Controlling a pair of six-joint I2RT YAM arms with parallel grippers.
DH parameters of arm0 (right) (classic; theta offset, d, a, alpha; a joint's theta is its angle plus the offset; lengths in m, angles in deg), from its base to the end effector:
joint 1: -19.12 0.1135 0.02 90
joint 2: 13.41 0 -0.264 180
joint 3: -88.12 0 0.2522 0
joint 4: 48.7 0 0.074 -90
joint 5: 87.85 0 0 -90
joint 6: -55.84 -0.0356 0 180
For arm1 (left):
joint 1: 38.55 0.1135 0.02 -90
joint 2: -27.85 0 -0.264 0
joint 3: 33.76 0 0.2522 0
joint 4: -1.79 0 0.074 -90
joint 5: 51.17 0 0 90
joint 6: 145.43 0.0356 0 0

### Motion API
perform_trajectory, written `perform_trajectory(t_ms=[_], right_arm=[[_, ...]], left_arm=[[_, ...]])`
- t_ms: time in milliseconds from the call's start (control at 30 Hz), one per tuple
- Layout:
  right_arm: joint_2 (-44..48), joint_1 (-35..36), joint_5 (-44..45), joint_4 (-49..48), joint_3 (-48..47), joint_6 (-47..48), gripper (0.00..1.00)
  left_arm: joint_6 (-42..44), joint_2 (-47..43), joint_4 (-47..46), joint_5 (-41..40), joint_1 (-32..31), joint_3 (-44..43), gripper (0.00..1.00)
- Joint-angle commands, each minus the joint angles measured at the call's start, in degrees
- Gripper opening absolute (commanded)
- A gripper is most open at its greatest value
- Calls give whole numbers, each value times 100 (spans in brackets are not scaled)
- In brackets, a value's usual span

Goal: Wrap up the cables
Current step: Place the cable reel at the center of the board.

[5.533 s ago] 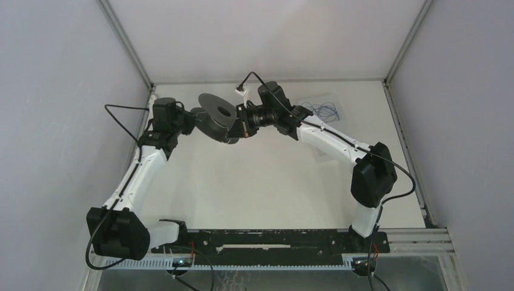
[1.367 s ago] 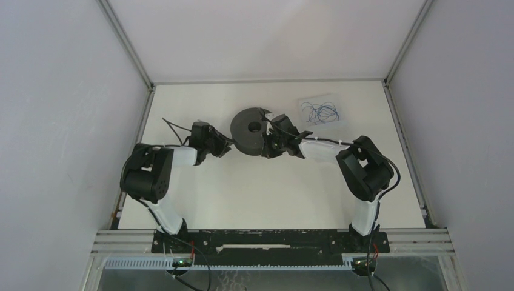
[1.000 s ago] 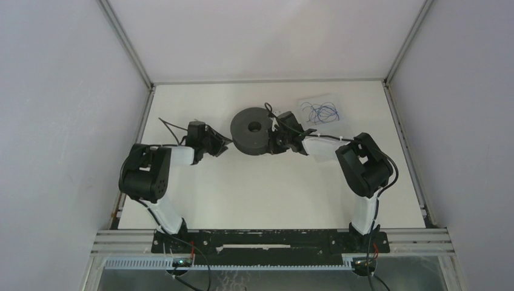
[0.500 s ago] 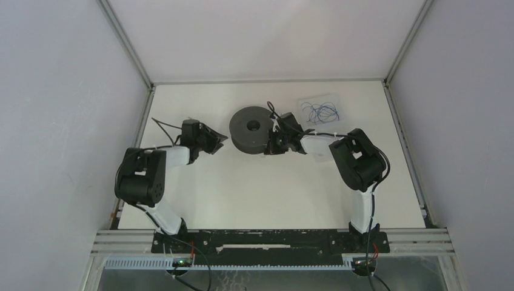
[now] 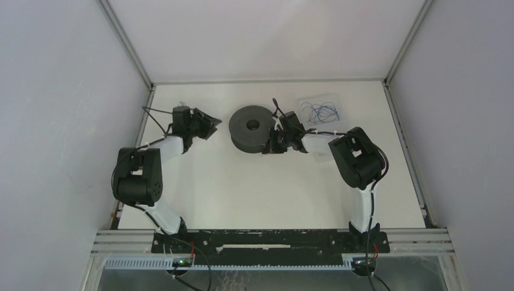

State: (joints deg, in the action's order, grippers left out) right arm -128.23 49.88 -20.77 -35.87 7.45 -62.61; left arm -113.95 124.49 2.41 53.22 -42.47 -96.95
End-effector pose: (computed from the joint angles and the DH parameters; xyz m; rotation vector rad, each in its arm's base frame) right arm 0.3473 0.2228 0.1335 -0.2521 2.5157 0.9349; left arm 0.3494 -0.0328 0.1759 -0.9100 2.0963 -0.8737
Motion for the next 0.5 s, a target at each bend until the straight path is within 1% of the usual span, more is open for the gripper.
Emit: perform_trajectory(t_ms=[0,100,167,267,333,467], right_arm=[[53,-27,-82,-310,-226,-55,3],[76,-22,-67,-296,-225,-7,2],[91,-34,-50,-284,-225,49,2],[110,-43,-32,-246,-225,99,2],[112,-44,-31,-226,-225,124,2],[114,-44,-39,-165,-225,145,2]], left_arm=[[364,279,177,603,81,-1119,50],[399,695,427,955,65,-1688,52],[504,940,686,1102,26,-2054,55],[966,1363,1351,1310,-117,-2904,58],[1320,1625,1811,1328,-221,-3307,58],[1747,1819,2082,1137,-381,-3671,59]])
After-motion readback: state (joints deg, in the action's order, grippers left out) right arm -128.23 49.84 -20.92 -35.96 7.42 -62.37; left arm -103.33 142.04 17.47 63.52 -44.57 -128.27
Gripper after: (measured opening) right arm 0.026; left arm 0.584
